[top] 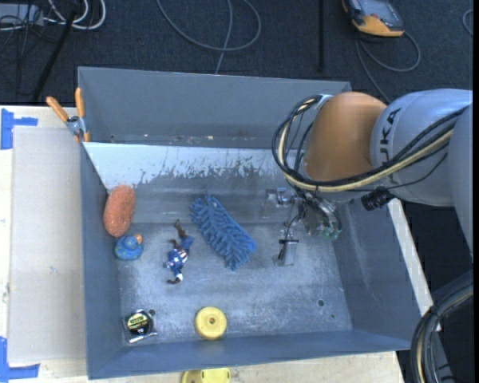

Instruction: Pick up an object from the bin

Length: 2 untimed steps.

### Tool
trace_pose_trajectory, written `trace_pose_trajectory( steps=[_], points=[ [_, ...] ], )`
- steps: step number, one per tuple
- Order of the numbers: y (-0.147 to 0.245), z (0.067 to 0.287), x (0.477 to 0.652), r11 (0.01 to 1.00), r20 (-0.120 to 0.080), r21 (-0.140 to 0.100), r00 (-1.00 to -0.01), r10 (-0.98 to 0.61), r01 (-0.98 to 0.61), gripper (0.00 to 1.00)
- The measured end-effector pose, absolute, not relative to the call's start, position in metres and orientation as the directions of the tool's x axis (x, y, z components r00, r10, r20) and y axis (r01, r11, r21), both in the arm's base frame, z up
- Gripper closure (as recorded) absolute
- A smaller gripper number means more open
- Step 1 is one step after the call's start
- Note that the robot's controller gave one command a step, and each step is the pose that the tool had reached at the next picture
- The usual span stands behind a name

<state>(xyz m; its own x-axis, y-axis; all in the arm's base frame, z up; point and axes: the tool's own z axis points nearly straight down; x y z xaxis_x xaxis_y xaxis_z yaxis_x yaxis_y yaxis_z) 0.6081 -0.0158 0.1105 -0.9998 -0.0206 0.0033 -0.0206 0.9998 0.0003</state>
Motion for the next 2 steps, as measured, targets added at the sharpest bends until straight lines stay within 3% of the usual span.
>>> trace_pose_trajectory(
  steps=[1,2],
  points=[
    [0.038,0.102,0.608,0.995,0.0,0.0,-0.995,-0.095,-0.095,0.0],
    [0.058,0.068,0.601,1.0,0.002,0.0,-1.0,-0.028,-0.028,0.0]
  ],
)
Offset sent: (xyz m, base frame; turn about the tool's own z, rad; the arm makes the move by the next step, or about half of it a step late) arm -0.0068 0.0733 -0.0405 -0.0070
